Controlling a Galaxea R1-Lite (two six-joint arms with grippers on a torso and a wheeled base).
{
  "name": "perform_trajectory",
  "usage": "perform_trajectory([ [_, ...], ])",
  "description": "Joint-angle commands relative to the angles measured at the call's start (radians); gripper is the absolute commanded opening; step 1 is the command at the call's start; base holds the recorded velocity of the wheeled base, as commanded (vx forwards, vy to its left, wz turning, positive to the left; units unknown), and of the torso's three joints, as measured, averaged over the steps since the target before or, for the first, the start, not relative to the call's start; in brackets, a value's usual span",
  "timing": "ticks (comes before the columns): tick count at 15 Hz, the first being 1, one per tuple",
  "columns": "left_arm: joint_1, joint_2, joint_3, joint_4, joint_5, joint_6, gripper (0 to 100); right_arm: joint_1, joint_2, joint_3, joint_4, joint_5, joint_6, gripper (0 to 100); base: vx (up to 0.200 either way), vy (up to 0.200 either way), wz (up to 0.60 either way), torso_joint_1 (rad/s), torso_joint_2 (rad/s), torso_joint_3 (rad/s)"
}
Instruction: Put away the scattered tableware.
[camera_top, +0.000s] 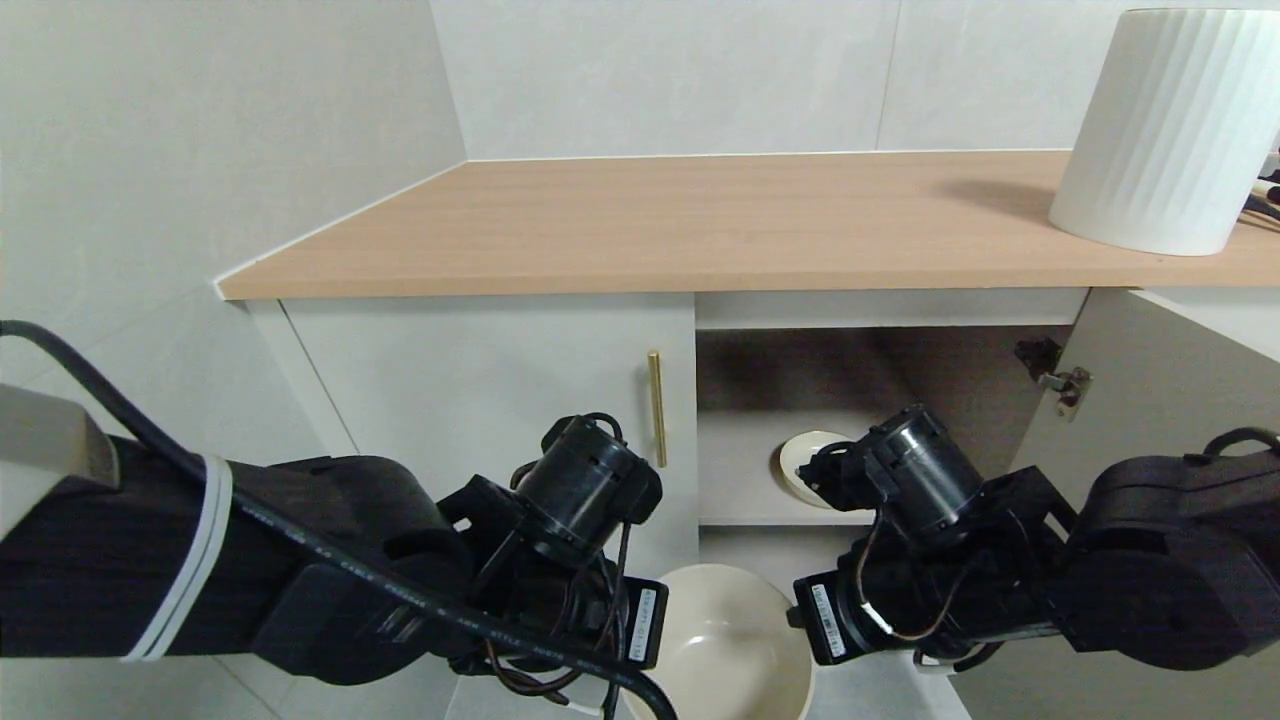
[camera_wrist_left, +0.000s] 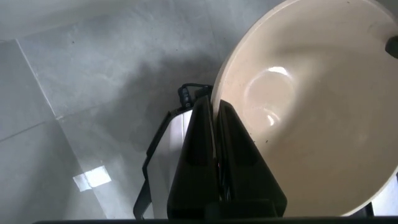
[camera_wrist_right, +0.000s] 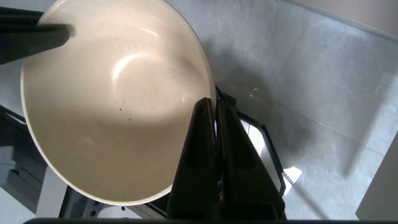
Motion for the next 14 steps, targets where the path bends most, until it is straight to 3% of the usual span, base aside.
perform_trajectory([
  [1,0.000,-0.001,0.000,0.001,0.001,0.000,0,0.001,0.004,0.000,0.000,0.000,0.000,0,0.000,0.000,0.00,0.000,0.00,0.000],
  [2,0.000,-0.001,0.000,0.001,0.002,-0.002,0,0.001,0.006,0.000,0.000,0.000,0.000,0,0.000,0.000,0.00,0.000,0.00,0.000],
  [3,0.000,-0.001,0.000,0.001,0.005,-0.005,100,0.001,0.007,0.000,0.000,0.000,0.000,0,0.000,0.000,0.00,0.000,0.00,0.000],
  [11,0.001,-0.002,-0.005,-0.001,0.014,-0.007,100,0.002,0.020,0.003,0.000,-0.009,-0.002,0,0.000,0.000,0.00,0.000,0.00,0.000],
  [14,0.001,-0.011,-0.008,-0.002,0.022,-0.020,100,-0.007,0.069,0.006,0.000,-0.119,-0.028,0,0.000,0.000,0.00,0.000,0.00,0.000],
])
